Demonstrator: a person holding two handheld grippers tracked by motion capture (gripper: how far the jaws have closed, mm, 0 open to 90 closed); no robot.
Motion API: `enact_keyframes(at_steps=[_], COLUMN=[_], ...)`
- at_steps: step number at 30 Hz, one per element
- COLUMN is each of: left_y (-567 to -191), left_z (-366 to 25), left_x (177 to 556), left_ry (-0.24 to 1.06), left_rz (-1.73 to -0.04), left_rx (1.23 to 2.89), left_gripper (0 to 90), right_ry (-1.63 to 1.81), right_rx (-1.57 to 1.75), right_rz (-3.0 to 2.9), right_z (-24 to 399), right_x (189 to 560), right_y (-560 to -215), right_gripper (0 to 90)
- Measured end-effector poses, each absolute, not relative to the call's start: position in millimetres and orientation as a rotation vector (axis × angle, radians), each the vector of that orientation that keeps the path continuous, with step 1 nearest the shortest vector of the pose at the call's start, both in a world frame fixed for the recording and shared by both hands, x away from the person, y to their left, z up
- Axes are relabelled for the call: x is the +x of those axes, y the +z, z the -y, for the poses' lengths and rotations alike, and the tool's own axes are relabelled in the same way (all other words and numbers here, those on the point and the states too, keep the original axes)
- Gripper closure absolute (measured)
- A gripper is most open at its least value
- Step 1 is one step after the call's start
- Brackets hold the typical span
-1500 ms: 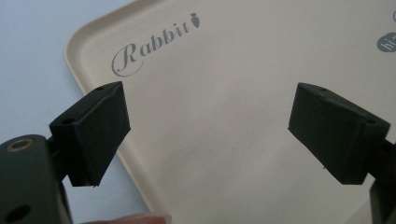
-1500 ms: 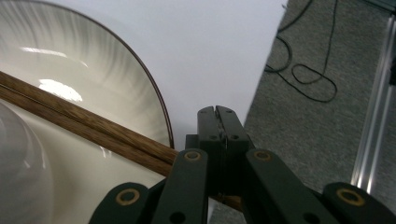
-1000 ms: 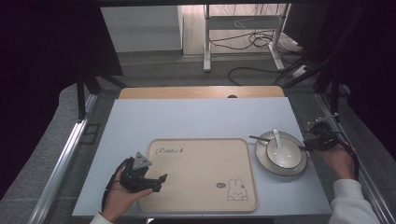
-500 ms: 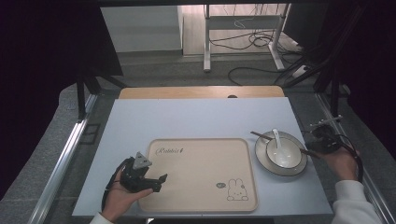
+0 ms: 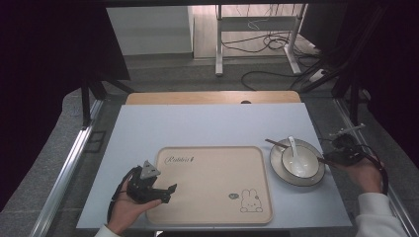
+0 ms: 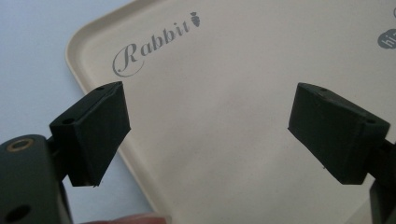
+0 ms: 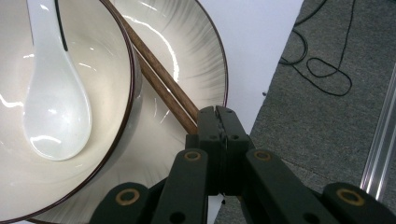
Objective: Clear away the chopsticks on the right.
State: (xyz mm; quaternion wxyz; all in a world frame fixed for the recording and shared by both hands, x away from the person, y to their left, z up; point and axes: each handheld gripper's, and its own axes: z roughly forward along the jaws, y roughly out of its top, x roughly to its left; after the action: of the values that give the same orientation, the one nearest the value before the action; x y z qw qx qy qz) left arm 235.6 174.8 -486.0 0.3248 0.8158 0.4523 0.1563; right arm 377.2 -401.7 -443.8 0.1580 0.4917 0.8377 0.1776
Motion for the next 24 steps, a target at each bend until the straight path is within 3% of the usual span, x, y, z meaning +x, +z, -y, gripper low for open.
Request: enact_keyframes(at_steps=[24], left_y=[-487.0], left_z=[-173.5], left_x=[235.1], left_ry=[0.409], left_rz=[-1.177], left_rx=[2.154], left_gripper=[12.8], right_ry=[0.509], right_rx=[1.420], right_rz=[-2.430], right_z=[405.2], right_x=[378.0], right_y=[-448.6], right_gripper=[89.0])
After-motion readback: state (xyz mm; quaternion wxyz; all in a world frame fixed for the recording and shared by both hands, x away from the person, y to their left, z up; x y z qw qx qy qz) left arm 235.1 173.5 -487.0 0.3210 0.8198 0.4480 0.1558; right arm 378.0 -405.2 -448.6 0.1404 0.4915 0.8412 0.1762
